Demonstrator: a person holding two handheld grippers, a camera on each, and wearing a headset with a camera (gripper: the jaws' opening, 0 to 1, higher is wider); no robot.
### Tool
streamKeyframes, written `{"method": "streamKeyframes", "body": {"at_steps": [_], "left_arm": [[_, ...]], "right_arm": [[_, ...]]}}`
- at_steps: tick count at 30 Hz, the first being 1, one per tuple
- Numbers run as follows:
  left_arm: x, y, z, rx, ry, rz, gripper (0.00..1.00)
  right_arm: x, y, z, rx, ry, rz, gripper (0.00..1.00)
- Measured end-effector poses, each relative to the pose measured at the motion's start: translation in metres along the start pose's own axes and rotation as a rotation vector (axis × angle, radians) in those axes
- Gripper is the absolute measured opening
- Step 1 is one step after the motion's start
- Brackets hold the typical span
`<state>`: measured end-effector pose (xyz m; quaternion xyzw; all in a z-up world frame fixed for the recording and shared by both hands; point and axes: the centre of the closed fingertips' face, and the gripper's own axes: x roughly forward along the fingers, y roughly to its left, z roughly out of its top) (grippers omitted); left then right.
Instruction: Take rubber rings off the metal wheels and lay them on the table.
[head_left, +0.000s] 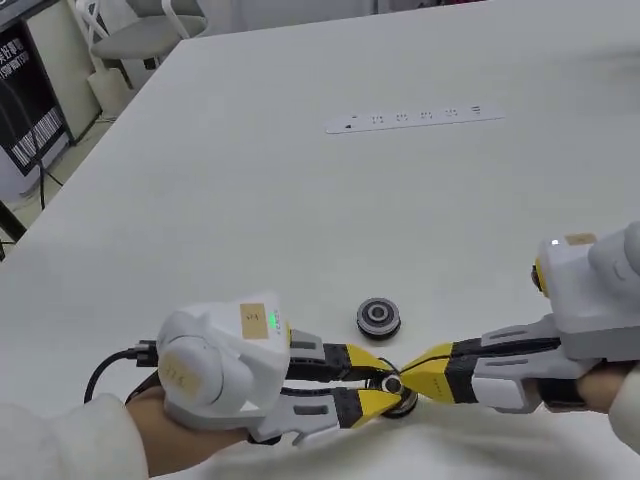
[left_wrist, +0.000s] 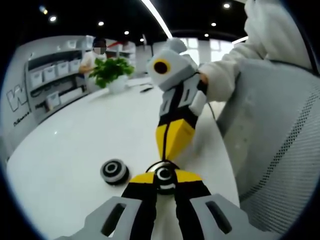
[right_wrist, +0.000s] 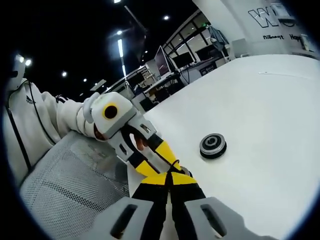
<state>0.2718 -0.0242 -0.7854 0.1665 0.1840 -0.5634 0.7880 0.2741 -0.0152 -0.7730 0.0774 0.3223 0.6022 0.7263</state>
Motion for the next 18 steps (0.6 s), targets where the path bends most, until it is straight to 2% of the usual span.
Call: {"method": "streamKeyframes", "body": {"at_steps": [7,13,18], "left_arm": [[-0.001,0.002,-0.001,-0.004,0.005,-0.001,0.14],[-0.002,0.01,-0.003,-0.004,0.017,0.024,0.14],[-0.002,0.012,-0.003,-0.006,0.017,0.031,0.14]], "right_arm": [[0.0,-0.001,-0.001,-0.001,0.005,-0.016,0.0],[-0.002,-0.006,-0.003,0.012,0.013,-0.048,0.0],[-0.004,-0.008,-0.002,0.025,0.008,-0.067,0.0]]}}
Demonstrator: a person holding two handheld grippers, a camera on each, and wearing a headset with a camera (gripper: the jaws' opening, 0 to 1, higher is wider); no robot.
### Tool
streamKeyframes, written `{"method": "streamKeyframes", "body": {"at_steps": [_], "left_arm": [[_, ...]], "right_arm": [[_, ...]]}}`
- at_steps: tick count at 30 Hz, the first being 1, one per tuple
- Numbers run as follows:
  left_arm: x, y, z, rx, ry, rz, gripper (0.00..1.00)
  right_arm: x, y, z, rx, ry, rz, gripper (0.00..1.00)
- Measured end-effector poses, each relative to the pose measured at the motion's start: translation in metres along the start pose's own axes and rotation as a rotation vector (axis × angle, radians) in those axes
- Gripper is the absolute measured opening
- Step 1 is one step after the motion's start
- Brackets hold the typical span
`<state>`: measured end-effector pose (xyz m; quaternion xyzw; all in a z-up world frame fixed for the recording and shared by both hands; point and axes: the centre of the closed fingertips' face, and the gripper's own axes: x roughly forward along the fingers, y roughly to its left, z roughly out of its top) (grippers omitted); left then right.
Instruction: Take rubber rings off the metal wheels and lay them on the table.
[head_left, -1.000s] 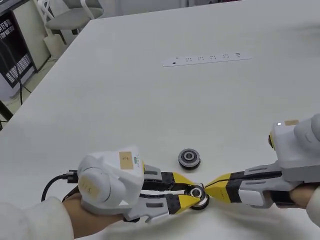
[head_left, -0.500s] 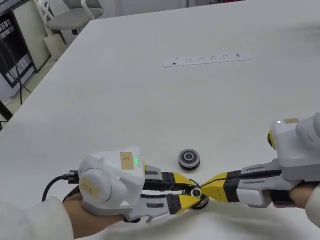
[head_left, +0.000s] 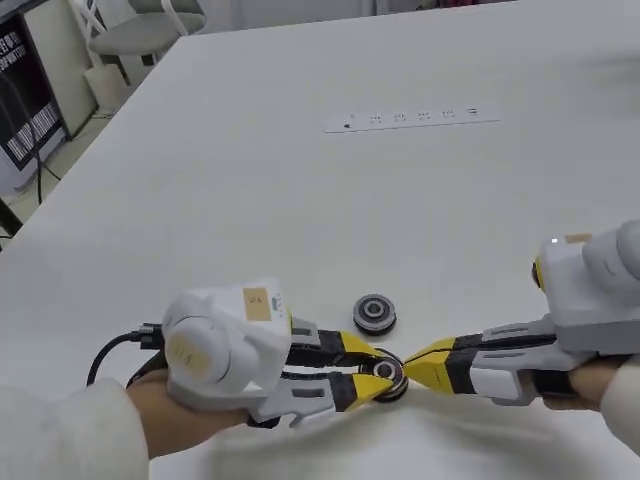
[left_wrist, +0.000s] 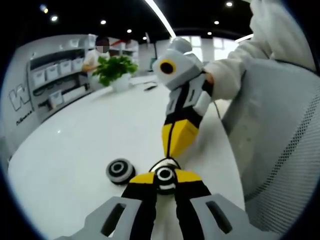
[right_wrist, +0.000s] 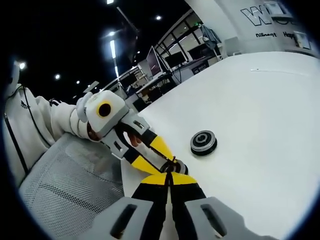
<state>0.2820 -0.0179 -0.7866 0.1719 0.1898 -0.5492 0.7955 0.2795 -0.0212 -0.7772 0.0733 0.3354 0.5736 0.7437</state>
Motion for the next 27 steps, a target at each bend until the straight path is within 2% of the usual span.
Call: {"method": "streamKeyframes", "body": {"at_steps": [6,11,12,15,17,20,22,24,27], "left_arm": [[0.0,0.001,0.0,-0.012,-0.003,0.001,0.14],[-0.001,0.002,0.002,-0.033,0.002,-0.014,0.14],[-0.003,0.0,0.004,-0.031,0.005,-0.03,0.15],[-0.006,-0.004,0.012,-0.012,-0.013,-0.049,0.21],[-0.009,-0.007,0.016,0.011,-0.006,-0.061,0.28],[-0.017,-0.012,0.03,0.05,-0.028,-0.086,0.31],[-0.022,-0.015,0.037,0.033,-0.035,-0.108,0.35],[-0.028,-0.014,0.044,0.038,-0.043,-0.104,0.41],[-0.038,-0.017,0.05,0.077,-0.031,-0.116,0.47]], "right_arm": [[-0.002,0.0,0.0,0.012,0.006,-0.019,0.0],[-0.003,-0.002,-0.001,0.019,0.024,-0.039,0.0],[-0.004,-0.002,-0.002,0.017,0.027,-0.043,0.0],[-0.011,-0.004,-0.002,0.027,0.032,-0.072,0.0],[-0.016,-0.002,0.001,0.023,0.029,-0.08,0.0],[-0.025,-0.001,0.006,0.024,0.016,-0.098,0.0],[-0.03,0.001,0.009,0.027,0.009,-0.11,0.0],[-0.034,0.004,0.012,0.03,-0.001,-0.115,0.0],[-0.039,0.01,0.016,0.027,-0.005,-0.119,0.0]]}}
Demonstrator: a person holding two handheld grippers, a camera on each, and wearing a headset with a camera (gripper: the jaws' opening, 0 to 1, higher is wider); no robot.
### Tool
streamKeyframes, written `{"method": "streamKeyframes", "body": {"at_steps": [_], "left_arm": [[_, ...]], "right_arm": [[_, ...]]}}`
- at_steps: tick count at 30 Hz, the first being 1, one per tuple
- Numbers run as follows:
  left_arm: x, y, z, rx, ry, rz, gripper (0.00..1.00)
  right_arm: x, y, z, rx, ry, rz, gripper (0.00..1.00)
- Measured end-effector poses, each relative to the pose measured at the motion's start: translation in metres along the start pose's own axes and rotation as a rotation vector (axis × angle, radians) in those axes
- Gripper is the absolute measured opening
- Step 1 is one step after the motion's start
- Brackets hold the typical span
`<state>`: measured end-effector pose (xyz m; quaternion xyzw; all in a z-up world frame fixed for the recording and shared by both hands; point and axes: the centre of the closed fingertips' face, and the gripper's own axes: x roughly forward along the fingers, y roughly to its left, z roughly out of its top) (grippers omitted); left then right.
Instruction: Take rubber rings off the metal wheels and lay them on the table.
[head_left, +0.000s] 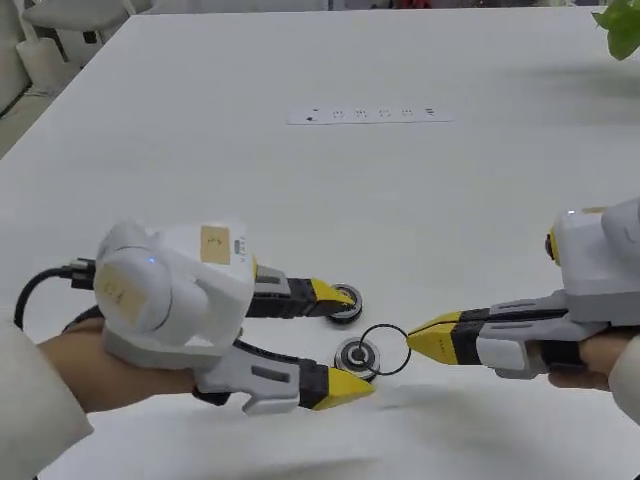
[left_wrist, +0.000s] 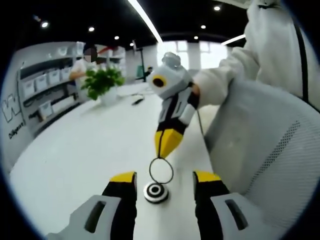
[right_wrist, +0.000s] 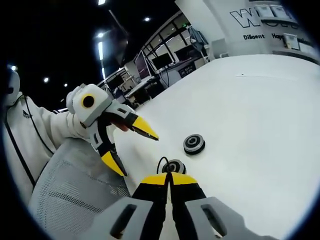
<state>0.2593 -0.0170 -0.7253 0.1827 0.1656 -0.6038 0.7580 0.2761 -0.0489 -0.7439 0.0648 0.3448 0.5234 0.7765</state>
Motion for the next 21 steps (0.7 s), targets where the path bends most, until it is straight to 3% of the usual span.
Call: {"method": "streamKeyframes", "body": {"at_steps": [6,13,16,21], "left_arm": [[-0.024,-0.007,0.003,0.027,0.034,-0.016,0.55],[-0.059,-0.009,-0.008,0.014,0.064,0.04,0.67],[-0.072,-0.005,-0.011,-0.019,0.052,0.085,0.71],[-0.099,-0.005,-0.012,-0.1,-0.008,0.148,0.77]], "right_arm": [[-0.009,0.011,0.006,-0.023,0.006,-0.008,0.0],[-0.02,0.024,0.014,-0.05,0.01,-0.016,0.0],[-0.022,0.029,0.016,-0.064,0.015,-0.022,0.0],[-0.026,0.041,0.021,-0.088,0.02,-0.027,0.0]]}}
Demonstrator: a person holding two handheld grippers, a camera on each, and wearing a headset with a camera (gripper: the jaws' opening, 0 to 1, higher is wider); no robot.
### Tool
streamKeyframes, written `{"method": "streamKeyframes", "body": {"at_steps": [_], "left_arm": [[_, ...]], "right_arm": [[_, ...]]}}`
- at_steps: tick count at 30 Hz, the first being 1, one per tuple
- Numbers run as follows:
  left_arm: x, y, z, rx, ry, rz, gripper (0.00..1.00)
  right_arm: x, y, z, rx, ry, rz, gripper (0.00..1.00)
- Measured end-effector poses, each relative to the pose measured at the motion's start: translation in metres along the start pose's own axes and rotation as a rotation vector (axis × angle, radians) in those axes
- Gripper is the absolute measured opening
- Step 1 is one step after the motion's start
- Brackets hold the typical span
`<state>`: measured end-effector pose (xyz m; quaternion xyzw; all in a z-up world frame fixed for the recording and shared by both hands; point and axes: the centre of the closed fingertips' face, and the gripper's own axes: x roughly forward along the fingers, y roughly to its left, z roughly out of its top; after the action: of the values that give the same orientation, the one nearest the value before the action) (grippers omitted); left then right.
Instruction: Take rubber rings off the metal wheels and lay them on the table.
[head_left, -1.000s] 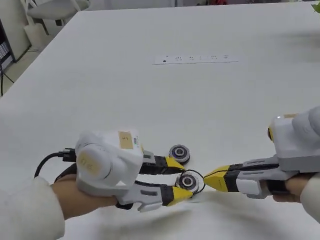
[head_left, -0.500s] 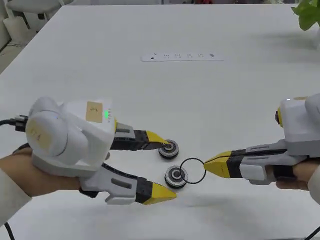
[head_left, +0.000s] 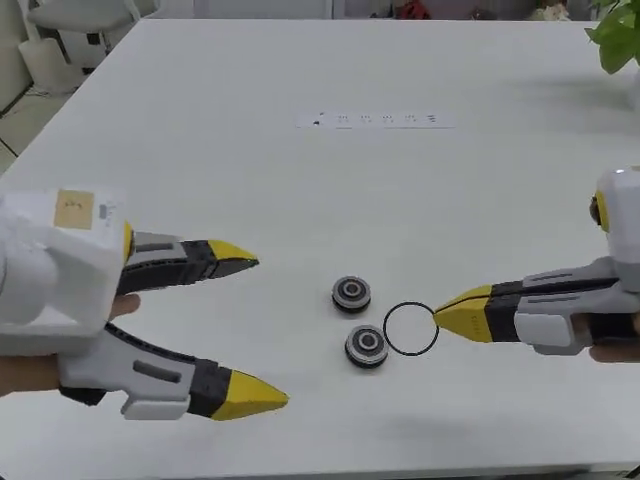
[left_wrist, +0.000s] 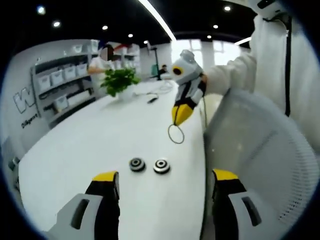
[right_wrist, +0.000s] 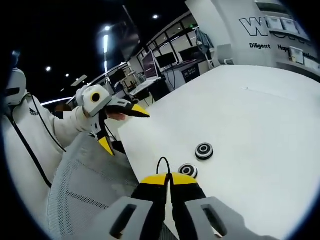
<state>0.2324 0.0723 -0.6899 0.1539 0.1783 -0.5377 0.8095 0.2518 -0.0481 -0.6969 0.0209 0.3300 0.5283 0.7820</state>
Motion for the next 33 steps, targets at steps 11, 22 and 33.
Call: {"method": "streamKeyframes", "body": {"at_steps": [11,22,33], "left_arm": [[-0.044,0.009,-0.022,-0.107,-0.023,0.146,0.98],[-0.071,0.012,-0.035,-0.168,-0.061,0.215,0.99],[-0.085,0.017,-0.047,-0.193,-0.072,0.255,0.98]], "right_arm": [[0.001,0.032,0.019,-0.043,-0.022,0.009,0.0],[0.021,0.051,0.032,-0.086,-0.012,0.024,0.0],[0.046,0.055,0.043,-0.093,-0.003,0.032,0.0]]}}
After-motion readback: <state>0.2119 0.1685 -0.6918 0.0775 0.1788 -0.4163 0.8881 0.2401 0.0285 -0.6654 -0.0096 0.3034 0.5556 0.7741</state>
